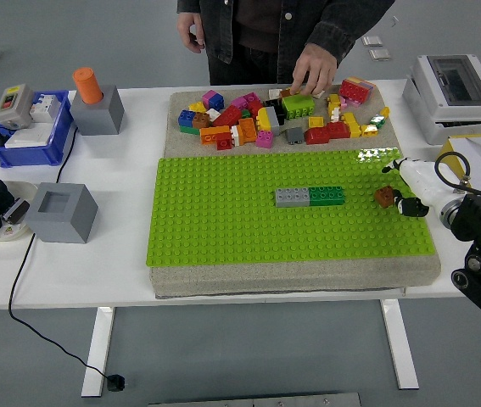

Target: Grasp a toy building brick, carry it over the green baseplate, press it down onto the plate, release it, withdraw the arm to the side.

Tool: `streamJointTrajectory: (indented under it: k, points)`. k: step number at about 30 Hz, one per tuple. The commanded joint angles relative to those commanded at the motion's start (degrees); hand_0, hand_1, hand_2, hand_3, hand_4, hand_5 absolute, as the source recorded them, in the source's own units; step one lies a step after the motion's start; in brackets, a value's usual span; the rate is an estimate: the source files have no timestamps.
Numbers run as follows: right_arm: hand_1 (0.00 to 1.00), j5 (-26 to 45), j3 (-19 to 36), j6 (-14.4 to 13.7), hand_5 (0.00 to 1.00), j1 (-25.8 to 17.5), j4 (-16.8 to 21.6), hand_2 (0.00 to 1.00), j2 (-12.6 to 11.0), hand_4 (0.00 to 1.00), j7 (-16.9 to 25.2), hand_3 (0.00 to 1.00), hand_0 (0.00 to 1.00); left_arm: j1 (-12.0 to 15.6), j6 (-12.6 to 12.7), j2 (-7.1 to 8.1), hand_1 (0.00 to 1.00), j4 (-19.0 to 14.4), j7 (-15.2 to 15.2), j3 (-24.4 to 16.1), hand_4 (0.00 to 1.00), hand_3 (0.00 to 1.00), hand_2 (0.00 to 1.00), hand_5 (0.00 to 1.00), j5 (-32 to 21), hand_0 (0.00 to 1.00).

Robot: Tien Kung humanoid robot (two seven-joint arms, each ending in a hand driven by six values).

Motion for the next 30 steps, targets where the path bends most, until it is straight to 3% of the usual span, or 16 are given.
streamJointTrajectory:
  k: [11,18,19,24,25,30]
  points:
    - [0.882,-0.01,-1.98,0.72,0.008,0.54,-0.2,0.988,-1.7,0.5,-0.36,0.897,0.82,-0.05,-0.02,0.1,0.638,0.0,0.01,0.04,0.703,0.635,0.633,0.23,-0.02,0.656]
    - [0.88,0.5,-3.55,0.4,0.005,1.3,-1.86,0.988,-0.94,0.503,0.16,0.881,0.82,-0.07,-0.03,0.07,0.638,0.0,0.02,0.12,0.701,0.634,0.633,0.23,-0.03,0.656]
    - [0.877,0.62,-3.74,0.31,0.002,1.41,-2.11,0.983,-0.75,0.509,0.27,0.834,0.821,-0.07,-0.03,0.06,0.638,0.0,0.03,0.13,0.702,0.635,0.633,0.233,-0.03,0.656]
    - [0.877,1.04,-4.31,-0.21,0.002,1.71,-3.31,0.983,-0.05,0.509,0.87,0.834,0.821,-0.07,-0.03,0.06,0.638,0.0,0.06,0.18,0.702,0.635,0.633,0.233,-0.06,0.656]
    - [0.881,1.11,-4.35,-0.31,0.013,1.72,-3.59,0.973,0.07,0.49,0.99,0.659,0.825,-0.07,-0.03,0.05,0.638,0.0,0.06,0.2,0.702,0.636,0.633,0.233,-0.07,0.656]
    - [0.881,1.39,-4.42,-0.64,0.013,1.6,-4.52,0.973,0.42,0.49,1.37,0.659,0.825,0.0,-0.02,0.04,0.638,0.0,0.07,0.23,0.702,0.636,0.633,0.233,-0.12,0.656]
